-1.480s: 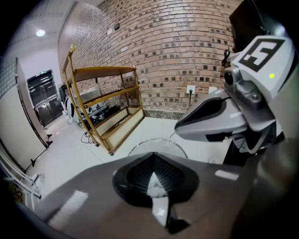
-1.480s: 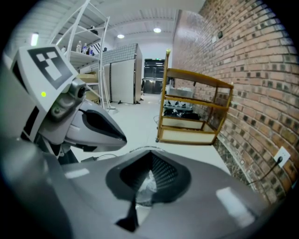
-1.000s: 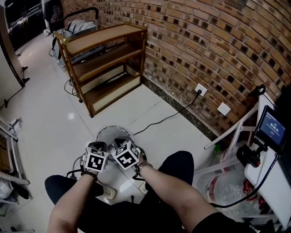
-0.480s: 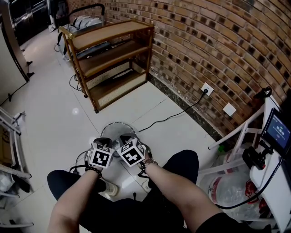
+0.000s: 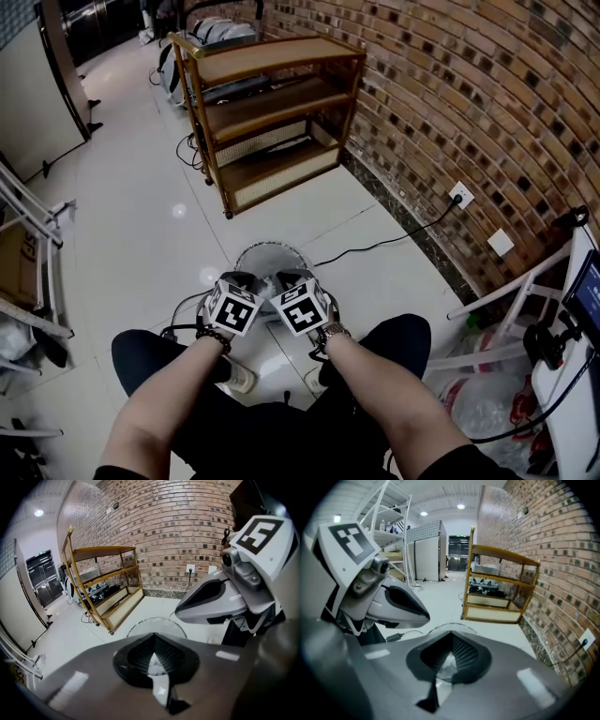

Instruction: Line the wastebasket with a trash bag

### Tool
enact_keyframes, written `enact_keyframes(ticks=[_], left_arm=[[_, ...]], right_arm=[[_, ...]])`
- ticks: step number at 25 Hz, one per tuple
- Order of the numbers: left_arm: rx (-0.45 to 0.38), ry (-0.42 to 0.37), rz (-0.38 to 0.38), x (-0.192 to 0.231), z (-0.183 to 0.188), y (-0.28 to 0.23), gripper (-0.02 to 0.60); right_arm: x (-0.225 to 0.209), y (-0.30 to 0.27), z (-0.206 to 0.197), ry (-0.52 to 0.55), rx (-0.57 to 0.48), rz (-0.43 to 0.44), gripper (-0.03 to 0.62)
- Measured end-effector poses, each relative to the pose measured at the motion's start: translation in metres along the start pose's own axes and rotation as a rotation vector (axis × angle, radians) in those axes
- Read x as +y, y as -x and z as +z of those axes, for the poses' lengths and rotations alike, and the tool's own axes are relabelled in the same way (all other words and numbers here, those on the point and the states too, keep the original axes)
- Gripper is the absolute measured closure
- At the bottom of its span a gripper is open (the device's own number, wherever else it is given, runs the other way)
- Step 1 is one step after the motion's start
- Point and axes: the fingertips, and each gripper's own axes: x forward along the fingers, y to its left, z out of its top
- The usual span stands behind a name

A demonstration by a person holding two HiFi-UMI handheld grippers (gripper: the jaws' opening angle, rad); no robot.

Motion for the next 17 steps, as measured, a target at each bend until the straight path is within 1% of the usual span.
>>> enact_keyframes(ticks=[17], left_arm=[[0.002, 0.006, 0.007, 0.0044, -0.0051, 0.0036, 0.578]], right_arm=[[0.0059, -0.0018, -0.0018, 0.011, 0.014, 0.011, 0.594]])
